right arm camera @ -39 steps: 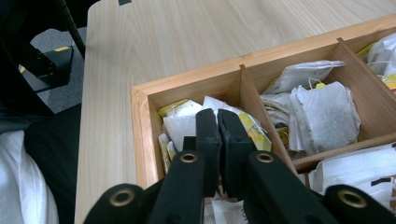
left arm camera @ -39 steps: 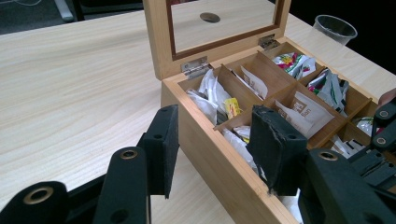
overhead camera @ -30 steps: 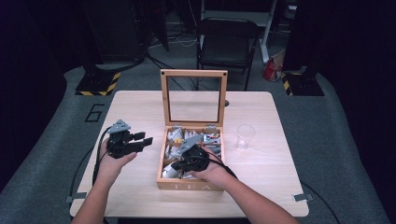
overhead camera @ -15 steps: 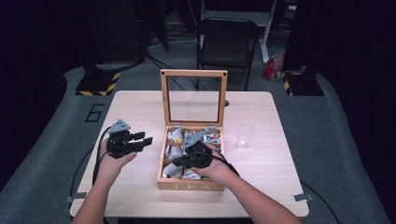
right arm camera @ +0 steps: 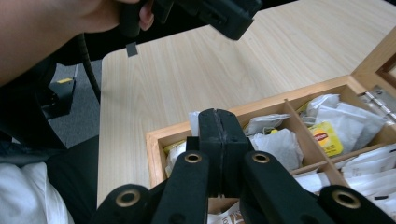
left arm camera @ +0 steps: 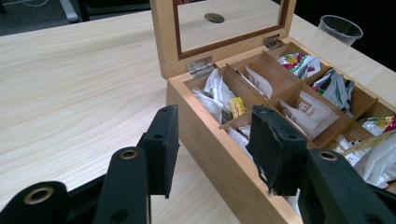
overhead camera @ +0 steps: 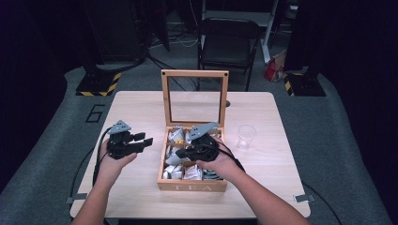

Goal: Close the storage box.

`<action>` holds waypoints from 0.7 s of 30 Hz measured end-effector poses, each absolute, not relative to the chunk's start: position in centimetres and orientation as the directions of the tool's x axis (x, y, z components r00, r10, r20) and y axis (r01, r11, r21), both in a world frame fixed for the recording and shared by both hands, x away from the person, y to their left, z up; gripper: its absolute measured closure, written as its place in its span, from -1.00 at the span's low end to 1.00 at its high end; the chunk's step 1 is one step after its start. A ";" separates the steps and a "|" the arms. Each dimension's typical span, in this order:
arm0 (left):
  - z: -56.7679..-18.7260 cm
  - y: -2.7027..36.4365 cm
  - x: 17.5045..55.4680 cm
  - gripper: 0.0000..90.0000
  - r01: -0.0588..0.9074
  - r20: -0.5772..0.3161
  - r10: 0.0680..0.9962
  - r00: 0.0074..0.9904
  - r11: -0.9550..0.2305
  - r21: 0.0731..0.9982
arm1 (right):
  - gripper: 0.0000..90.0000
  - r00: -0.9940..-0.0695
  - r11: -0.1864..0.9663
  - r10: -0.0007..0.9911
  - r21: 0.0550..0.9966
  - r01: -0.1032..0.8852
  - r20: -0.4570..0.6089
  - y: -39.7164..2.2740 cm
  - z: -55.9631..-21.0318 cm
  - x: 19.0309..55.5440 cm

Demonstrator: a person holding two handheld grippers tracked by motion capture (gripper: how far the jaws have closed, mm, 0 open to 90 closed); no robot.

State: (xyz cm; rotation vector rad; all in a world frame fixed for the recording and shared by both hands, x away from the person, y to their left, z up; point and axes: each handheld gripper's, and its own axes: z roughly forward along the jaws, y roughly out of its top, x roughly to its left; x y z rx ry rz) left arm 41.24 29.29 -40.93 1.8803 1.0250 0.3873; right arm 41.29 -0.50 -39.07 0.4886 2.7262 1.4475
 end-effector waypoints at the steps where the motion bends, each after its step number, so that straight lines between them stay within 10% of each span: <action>1: -40.9 29.3 41.2 0.17 0.491 -0.145 0.786 0.601 -0.220 0.843 | 1.00 -0.950 0.519 0.283 0.812 0.267 0.131 -0.6 -38.9 41.4; 21: -40.9 29.5 41.2 0.17 0.491 -0.141 0.789 0.598 -0.221 0.843 | 1.00 -0.926 0.472 0.357 0.832 0.292 0.123 -3.3 -36.5 42.3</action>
